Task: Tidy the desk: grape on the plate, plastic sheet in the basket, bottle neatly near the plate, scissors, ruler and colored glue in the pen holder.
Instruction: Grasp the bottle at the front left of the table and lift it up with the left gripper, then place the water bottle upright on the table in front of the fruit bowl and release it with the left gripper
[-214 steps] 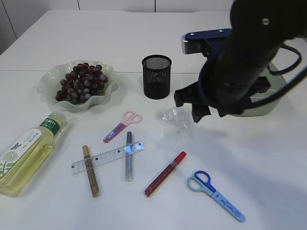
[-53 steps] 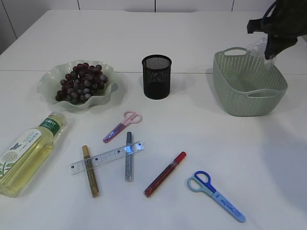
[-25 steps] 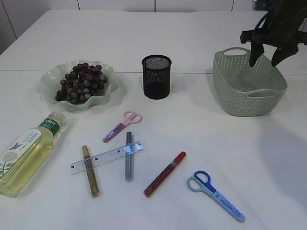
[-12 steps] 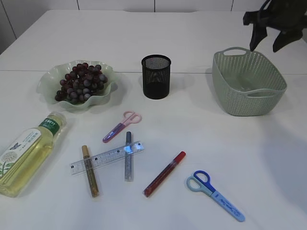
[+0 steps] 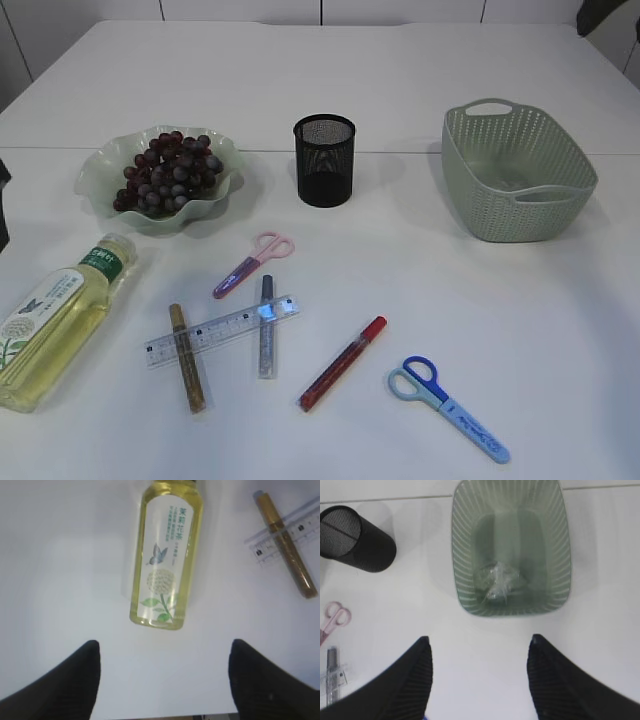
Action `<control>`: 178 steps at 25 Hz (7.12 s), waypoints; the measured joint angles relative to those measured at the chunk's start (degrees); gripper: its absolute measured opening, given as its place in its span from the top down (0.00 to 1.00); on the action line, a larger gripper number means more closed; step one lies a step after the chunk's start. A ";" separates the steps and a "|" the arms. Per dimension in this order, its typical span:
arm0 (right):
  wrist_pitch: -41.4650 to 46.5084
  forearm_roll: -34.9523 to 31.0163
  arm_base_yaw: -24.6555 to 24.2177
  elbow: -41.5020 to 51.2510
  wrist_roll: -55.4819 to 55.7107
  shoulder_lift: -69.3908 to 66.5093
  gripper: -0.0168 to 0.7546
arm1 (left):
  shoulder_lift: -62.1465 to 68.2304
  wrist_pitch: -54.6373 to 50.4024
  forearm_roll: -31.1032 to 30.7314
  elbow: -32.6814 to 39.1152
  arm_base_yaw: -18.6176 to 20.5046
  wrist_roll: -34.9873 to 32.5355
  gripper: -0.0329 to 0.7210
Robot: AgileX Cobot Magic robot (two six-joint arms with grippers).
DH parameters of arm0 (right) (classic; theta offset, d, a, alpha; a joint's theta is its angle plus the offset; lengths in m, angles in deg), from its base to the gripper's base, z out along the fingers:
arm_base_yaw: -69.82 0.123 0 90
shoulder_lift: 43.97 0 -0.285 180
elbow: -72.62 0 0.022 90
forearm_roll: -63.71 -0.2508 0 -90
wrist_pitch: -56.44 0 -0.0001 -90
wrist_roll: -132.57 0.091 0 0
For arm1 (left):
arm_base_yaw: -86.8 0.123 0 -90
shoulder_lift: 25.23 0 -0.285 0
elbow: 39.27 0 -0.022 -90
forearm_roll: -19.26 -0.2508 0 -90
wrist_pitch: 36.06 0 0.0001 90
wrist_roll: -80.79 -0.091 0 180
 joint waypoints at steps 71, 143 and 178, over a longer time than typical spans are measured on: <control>0.21 -1.58 0.00 38.27 -2.23 33.69 0.36 | 39.95 5.16 1.76 -15.39 1.71 -11.64 0.31; 0.21 -1.23 0.00 38.27 -3.02 33.69 0.36 | -46.82 65.66 2.19 43.69 1.71 -0.08 0.32; 0.21 -1.14 0.00 38.27 -3.02 33.69 0.36 | 7.34 130.68 6.87 45.53 1.71 -0.08 0.32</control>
